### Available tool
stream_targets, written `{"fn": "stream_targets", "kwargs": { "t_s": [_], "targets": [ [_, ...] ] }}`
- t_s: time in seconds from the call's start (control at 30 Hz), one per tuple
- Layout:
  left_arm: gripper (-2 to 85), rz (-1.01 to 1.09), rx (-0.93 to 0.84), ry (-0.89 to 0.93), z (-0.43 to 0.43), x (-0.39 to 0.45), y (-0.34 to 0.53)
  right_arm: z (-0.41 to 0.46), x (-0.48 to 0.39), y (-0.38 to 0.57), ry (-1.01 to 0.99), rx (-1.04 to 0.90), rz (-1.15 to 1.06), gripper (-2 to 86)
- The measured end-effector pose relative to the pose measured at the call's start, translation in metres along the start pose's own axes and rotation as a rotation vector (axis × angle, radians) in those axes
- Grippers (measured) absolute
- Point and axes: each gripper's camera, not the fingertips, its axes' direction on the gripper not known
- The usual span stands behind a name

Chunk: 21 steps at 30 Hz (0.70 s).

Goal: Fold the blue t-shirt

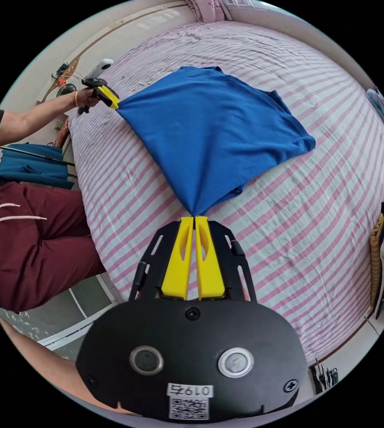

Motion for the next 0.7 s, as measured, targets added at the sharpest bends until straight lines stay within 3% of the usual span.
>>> {"fn": "stream_targets", "kwargs": {
  "t_s": [0.43,0.7],
  "targets": [
    [0.6,-0.027,-0.174,0.169,0.062,0.047,0.066,0.047,-0.089,0.072,-0.189,-0.081,0.094,-0.6],
    [1.1,-0.190,-0.112,-0.035,0.108,0.076,0.094,0.105,-0.140,0.086,0.023,-0.101,0.225,1.5]
  ]
}}
